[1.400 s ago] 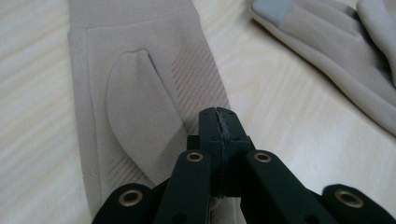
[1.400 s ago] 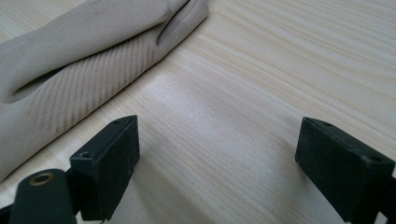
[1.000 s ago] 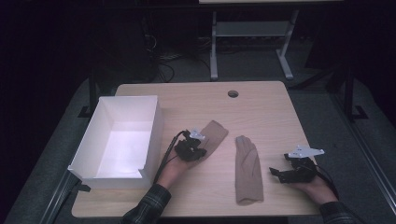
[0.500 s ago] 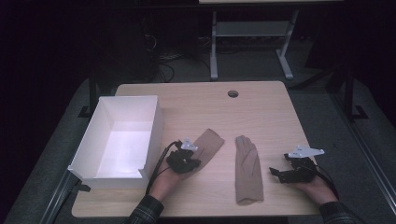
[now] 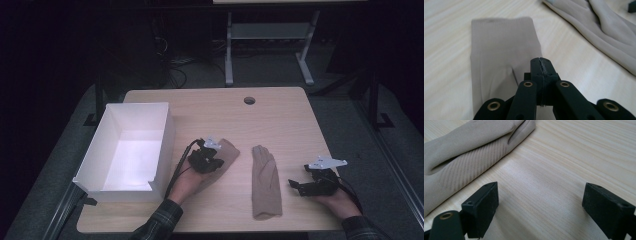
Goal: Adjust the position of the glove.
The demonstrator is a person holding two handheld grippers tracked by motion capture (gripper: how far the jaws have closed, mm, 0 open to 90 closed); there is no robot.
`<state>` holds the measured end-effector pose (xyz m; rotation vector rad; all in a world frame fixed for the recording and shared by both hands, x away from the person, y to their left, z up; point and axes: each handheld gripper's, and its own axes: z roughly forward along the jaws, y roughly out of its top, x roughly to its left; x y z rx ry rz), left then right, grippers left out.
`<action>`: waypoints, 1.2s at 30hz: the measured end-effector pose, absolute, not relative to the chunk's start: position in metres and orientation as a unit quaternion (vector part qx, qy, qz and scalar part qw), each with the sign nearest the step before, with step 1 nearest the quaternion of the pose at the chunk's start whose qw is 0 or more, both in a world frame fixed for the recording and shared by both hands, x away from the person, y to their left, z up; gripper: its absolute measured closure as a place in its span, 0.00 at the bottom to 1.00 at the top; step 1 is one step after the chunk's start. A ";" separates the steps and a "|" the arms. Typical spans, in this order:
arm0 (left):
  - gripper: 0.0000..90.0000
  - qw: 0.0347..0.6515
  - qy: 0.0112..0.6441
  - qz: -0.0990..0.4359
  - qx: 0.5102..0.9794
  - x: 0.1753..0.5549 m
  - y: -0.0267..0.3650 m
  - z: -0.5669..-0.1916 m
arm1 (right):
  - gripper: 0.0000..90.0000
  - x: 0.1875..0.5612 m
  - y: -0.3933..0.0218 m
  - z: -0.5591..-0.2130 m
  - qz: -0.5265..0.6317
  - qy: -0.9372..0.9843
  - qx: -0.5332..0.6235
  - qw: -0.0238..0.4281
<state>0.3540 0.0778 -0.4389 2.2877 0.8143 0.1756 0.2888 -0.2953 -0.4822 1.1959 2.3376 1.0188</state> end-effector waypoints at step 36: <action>1.00 0.319 0.264 0.040 0.909 0.362 0.025 -0.457 | 0.15 0.289 -0.295 -0.482 0.356 0.819 0.419 0.161</action>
